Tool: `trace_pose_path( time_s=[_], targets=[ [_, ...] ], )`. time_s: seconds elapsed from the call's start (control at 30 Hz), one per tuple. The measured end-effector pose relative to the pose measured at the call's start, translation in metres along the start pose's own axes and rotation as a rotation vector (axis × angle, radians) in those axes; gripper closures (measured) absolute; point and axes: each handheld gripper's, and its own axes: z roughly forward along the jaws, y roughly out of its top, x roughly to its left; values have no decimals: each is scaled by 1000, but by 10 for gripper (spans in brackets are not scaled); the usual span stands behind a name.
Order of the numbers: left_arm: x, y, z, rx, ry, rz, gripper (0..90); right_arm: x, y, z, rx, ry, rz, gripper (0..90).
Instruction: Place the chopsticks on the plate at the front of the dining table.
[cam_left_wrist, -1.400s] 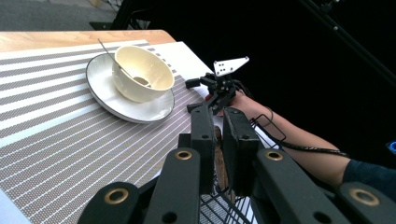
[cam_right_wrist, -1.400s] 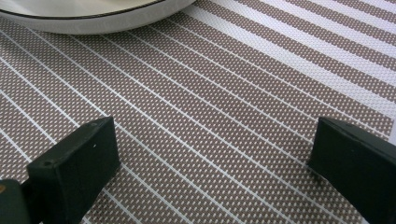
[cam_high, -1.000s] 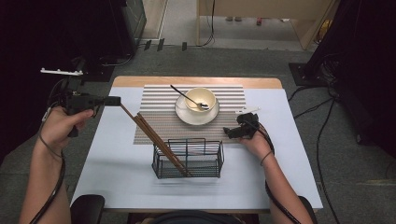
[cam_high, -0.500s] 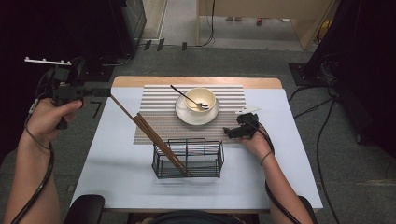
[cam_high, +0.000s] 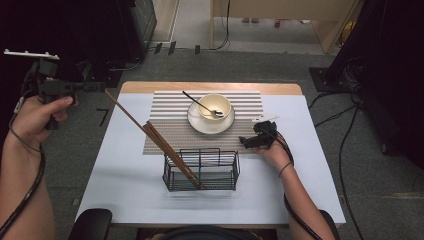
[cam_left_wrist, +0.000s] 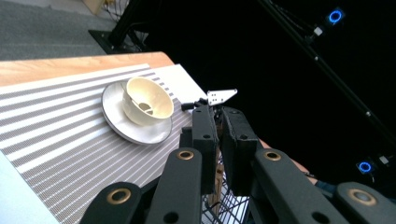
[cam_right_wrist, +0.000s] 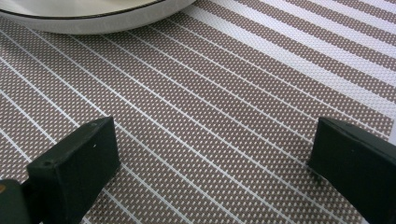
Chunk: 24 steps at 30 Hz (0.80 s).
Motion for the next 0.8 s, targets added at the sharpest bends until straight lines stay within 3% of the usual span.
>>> trace_pose_path(
  time_s=[0.33, 0.43, 0.67, 0.8],
  targets=[
    [6, 3, -20, -71, 29, -6, 861, 0, 0, 0, 0, 0, 0, 9],
    [12, 0, -15, -84, 40, -13, 861, 0, 0, 0, 2, 0, 1, 8],
    [22, 0, 6, -62, 49, -28, 862, 0, 1, 0, 9, -2, 5, 17],
    [23, 3, 15, -62, 64, -22, 862, 1, 6, -4, 15, 1, -9, 148]
  ],
)
